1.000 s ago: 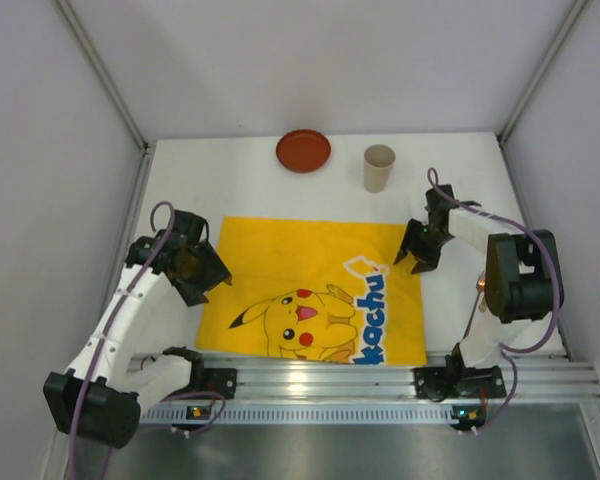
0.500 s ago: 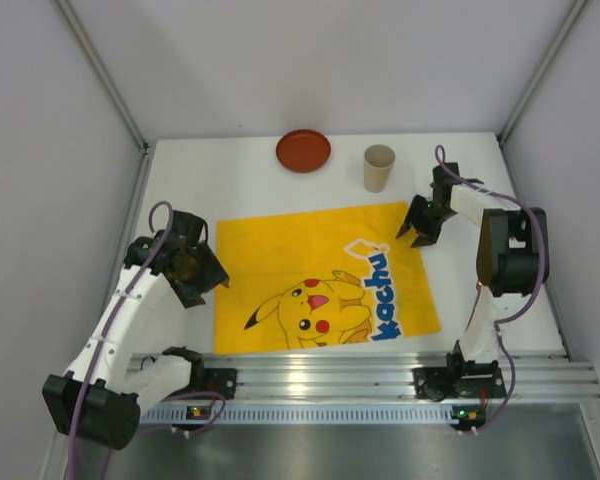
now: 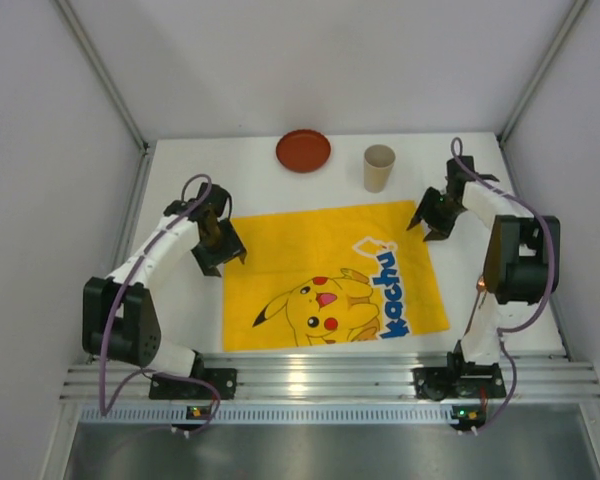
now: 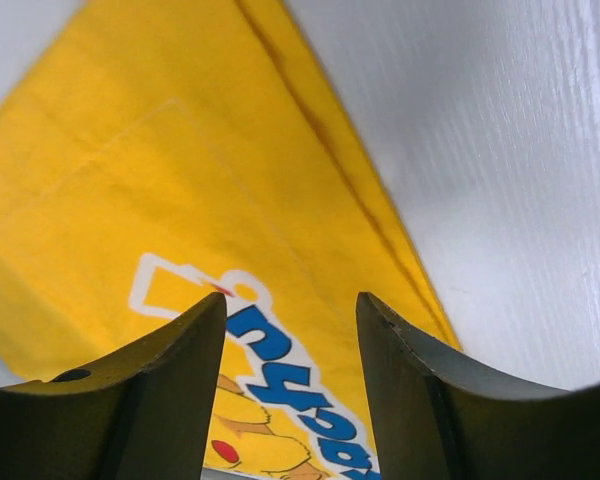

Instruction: Set the dinner table for one person

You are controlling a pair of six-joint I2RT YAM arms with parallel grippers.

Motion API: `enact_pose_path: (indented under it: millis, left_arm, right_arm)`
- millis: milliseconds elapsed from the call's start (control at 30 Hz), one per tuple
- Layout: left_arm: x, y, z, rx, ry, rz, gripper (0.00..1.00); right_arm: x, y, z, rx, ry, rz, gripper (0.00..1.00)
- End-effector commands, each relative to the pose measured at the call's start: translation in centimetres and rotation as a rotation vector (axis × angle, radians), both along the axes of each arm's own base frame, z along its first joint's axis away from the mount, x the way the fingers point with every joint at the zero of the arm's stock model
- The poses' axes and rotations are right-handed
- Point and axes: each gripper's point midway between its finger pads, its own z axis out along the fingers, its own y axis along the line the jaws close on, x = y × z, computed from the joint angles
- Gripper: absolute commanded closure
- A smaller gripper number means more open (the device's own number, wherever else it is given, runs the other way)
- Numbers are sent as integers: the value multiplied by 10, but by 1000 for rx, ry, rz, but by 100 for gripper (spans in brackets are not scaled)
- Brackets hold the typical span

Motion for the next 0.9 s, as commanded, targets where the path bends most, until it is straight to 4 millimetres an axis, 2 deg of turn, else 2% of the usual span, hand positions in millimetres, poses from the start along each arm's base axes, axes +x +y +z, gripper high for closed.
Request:
enact_pose_path:
  millis: [0, 33, 100, 133, 167, 233, 267, 300, 333, 367, 400, 433, 467, 500, 533, 567, 600, 667, 700, 733, 833, 867]
  left_arm:
    - [46, -16, 5, -48, -122, -64, 32]
    - [51, -18, 0, -52, -122, -70, 33]
    - [59, -20, -18, -49, -93, -79, 32]
    - [67, -22, -21, -49, -104, -78, 33]
    - [79, -25, -17, -56, -124, -75, 33]
    - [96, -43, -17, -131, -138, -93, 33]
    - [115, -54, -1, -147, -200, -109, 33]
    - [126, -61, -1, -149, -212, -117, 32]
    - [139, -65, 5, -133, -242, -116, 32]
    - [160, -79, 16, -129, -288, -131, 32]
    - [172, -80, 22, -97, -311, -121, 31]
    - [181, -78, 24, -58, -313, -79, 31]
    - [202, -86, 49, -59, -378, -59, 31]
    - [211, -87, 35, -35, -349, -35, 30]
    - [221, -88, 38, -25, -356, 7, 29]
    - [238, -87, 42, 19, -376, 39, 28]
    - [247, -87, 44, 27, -390, 56, 25]
    - [273, -93, 44, 25, -426, 83, 22]
    - [279, -95, 44, 26, -433, 89, 21]
    - [285, -96, 40, 24, -433, 100, 16]
    - [307, -102, 31, 11, -458, 120, 10]
    - [316, -104, 21, 1, -466, 119, 6]
  right_arm:
    - [24, 1, 78, 7, -186, -16, 44]
    - [26, 3, 95, 17, -223, -8, 44]
    - [19, 8, 108, 33, -231, 6, 43]
    - [15, 8, 121, 36, -255, 10, 43]
    - [10, 10, 125, 42, -258, 17, 43]
    - [-7, 13, 139, 51, -275, 28, 43]
    - [-14, 13, 142, 50, -278, 25, 43]
    - [-24, 14, 154, 54, -304, 23, 43]
    - [-36, 15, 147, 66, -277, 8, 43]
    - [-45, 17, 147, 76, -272, -1, 43]
    - [-56, 21, 156, 100, -301, 1, 43]
    - [-69, 23, 145, 120, -266, -12, 42]
    - [-77, 26, 144, 133, -265, -15, 42]
    - [-86, 28, 151, 148, -295, -9, 42]
    - [-97, 29, 142, 154, -274, -9, 42]
    - [-104, 29, 140, 153, -270, -6, 42]
    - [-112, 28, 143, 143, -287, -2, 42]
    - [-128, 25, 132, 118, -261, 8, 42]
    - [-134, 22, 133, 100, -277, 5, 41]
    - [-142, 21, 125, 91, -260, 1, 41]
    - [-158, 15, 114, 65, -229, -22, 41]
    - [-161, 14, 112, 59, -217, -27, 40]
